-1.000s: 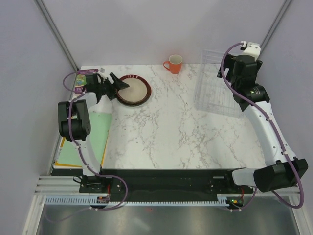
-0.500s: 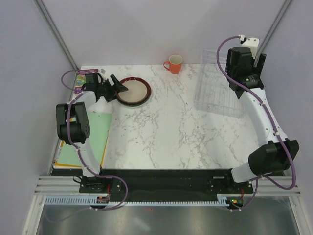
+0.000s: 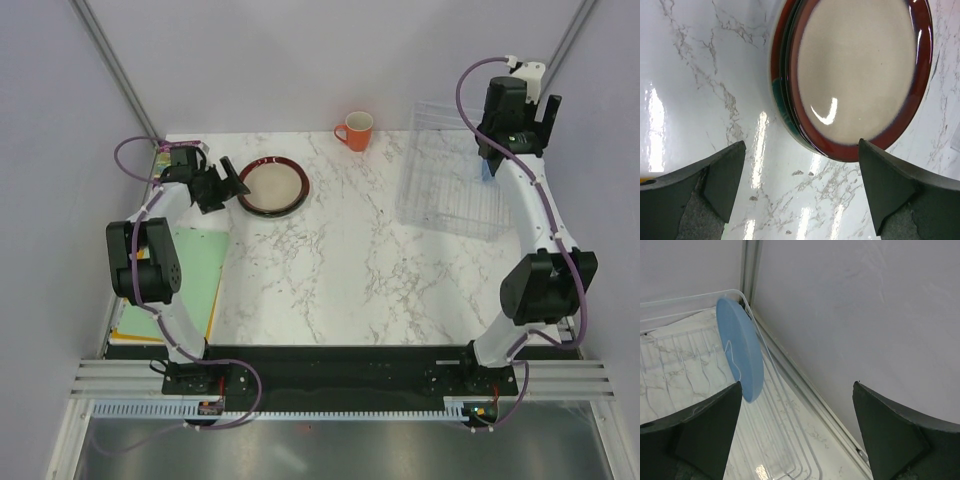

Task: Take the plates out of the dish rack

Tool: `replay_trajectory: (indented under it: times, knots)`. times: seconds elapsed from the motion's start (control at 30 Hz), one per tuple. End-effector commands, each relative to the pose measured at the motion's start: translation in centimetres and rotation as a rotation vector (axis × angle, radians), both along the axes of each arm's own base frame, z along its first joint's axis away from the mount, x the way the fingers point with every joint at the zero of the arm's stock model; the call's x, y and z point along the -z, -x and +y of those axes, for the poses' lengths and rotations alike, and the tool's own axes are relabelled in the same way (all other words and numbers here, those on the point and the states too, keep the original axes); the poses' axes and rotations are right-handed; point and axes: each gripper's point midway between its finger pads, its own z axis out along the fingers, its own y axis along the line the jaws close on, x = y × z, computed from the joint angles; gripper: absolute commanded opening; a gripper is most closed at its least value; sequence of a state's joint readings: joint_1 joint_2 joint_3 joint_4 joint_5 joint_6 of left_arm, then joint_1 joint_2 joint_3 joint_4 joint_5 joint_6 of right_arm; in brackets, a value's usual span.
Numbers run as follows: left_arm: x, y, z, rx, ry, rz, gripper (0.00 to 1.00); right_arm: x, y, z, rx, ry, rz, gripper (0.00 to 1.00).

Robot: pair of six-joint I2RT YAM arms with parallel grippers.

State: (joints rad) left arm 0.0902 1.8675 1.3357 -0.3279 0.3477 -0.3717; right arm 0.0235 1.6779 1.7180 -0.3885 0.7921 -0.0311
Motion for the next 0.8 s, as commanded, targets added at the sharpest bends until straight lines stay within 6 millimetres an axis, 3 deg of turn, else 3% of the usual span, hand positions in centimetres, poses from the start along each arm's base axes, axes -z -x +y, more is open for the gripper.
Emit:
replay_trajectory:
  times: [0.0,0.03,0.1,0.13,0.2,0.23,0.27,0.43,0.77]
  knots:
    - [-4.6,1.0,0.4,-0.006,-0.045,-0.092,1.0,-0.4,-2.2,-2.3,0.04,0.015,-0.014,0.98]
    - [-5.2,1.2,-0.1,0.009,-0.028,-0.107,1.0,0.9,-3.1,-2.9,0.043,0.01,0.009,0.98]
    - [-6.3,1.4,-0.8,0.026,0.003,-0.131,1.0,0.9,-4.3,-3.1,0.029,-0.007,-0.004,0.97]
    - [-7.4,1.8,-1.7,0.06,0.035,-0.156,1.0,2.4,-5.3,-3.3,0.014,-0.017,0.019,0.95]
    - [-8.1,2.1,-2.6,0.084,0.069,-0.18,1.0,2.4,-6.2,-3.5,0.02,-0.009,0.027,0.93]
    - [-8.9,2.5,-3.3,0.105,0.091,-0.197,1.0,3.8,-6.9,-3.7,0.021,-0.008,0.059,0.91]
    - [-9.2,2.6,-3.6,0.109,0.103,-0.208,1.0,3.5,-7.3,-3.7,0.021,-0.013,0.051,0.89]
    - [-9.1,3.1,-5.0,0.129,0.167,-0.233,1.0,5.8,-9.6,-2.7,-0.042,-0.07,0.062,0.84]
    - [-8.8,3.0,-5.8,0.161,0.196,-0.232,1.0,8.9,-9.8,-3.6,0.004,-0.039,0.149,0.79]
